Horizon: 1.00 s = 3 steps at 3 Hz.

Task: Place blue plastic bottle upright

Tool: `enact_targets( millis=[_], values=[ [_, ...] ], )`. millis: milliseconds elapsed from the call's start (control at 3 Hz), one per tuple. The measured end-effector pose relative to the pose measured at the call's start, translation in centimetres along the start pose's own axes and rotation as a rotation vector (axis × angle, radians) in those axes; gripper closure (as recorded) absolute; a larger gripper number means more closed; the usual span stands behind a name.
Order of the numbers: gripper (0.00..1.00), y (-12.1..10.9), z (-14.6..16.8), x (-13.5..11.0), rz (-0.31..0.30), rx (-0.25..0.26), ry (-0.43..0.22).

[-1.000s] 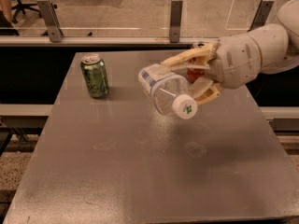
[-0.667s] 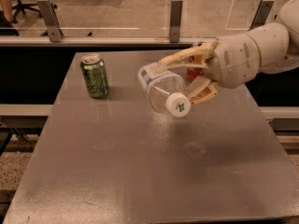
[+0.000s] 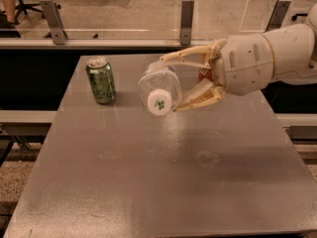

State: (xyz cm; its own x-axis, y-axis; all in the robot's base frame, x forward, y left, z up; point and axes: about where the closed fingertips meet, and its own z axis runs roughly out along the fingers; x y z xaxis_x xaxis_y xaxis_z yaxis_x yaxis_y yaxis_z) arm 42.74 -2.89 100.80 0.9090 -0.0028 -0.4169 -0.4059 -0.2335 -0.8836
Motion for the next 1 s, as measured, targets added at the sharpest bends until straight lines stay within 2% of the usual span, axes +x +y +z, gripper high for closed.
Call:
enact_targets(
  millis=[333,667,1000],
  values=[
    [1.0,-0.3,0.22,0.07,-0.011,0.1,0.084],
    [1.0,-0.32,0.31,0.49,-0.011,0.228,0.172],
    [1.0,0.01,0.29,1.03,0.044,0.36,0.24]
  ],
)
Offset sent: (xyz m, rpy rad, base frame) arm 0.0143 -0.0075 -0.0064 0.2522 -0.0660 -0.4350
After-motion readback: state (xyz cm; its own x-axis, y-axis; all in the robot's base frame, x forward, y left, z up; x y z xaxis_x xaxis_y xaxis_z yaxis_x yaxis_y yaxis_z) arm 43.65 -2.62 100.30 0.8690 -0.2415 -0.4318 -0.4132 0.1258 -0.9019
